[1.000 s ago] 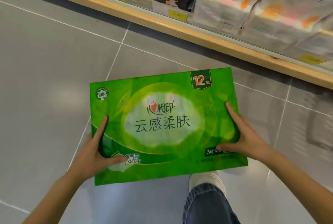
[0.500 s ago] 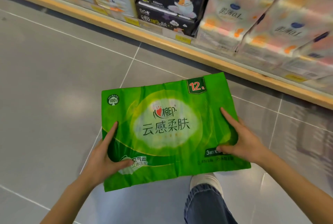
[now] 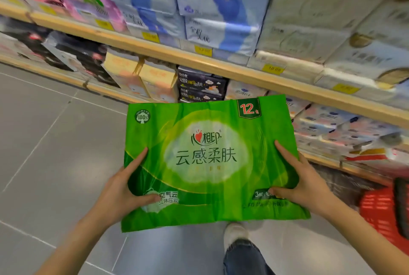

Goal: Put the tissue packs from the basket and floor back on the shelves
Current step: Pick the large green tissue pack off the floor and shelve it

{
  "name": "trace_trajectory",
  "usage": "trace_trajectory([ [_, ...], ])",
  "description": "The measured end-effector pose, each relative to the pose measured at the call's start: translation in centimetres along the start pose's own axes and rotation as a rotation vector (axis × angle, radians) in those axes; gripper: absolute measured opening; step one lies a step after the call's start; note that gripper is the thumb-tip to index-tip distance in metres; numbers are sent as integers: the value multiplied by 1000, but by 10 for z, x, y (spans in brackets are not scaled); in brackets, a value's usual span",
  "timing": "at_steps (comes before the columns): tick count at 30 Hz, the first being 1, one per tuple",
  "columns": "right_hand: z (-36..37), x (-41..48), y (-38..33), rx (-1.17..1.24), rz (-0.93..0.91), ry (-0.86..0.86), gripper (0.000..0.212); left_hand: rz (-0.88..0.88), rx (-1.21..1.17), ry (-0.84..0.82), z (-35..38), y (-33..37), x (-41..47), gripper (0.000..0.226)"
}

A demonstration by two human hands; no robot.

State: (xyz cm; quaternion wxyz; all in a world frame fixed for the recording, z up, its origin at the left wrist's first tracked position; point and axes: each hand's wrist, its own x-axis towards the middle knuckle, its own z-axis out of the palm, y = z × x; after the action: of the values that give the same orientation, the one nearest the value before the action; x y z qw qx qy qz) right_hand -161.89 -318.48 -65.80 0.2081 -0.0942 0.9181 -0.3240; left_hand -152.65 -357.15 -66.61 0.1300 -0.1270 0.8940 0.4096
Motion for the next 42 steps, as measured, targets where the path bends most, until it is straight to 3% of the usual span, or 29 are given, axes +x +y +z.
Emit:
trace_trajectory([
  [13, -247, -203, -199, -92, -149, 437, 111, 464, 61, 186, -200, 281, -136, 111],
  [24, -419, -380, -282, -101, -236, 880, 108, 924, 65, 332, -289, 504, -222, 106],
  [32, -513, -514, -271, -192, -222, 1182, 106, 1236, -9, 352, -258, 653, -270, 109],
  [42, -615, -679, -156, -255, -101, 1399, 107, 1468, -107, 257, -104, 840, -334, 106],
])
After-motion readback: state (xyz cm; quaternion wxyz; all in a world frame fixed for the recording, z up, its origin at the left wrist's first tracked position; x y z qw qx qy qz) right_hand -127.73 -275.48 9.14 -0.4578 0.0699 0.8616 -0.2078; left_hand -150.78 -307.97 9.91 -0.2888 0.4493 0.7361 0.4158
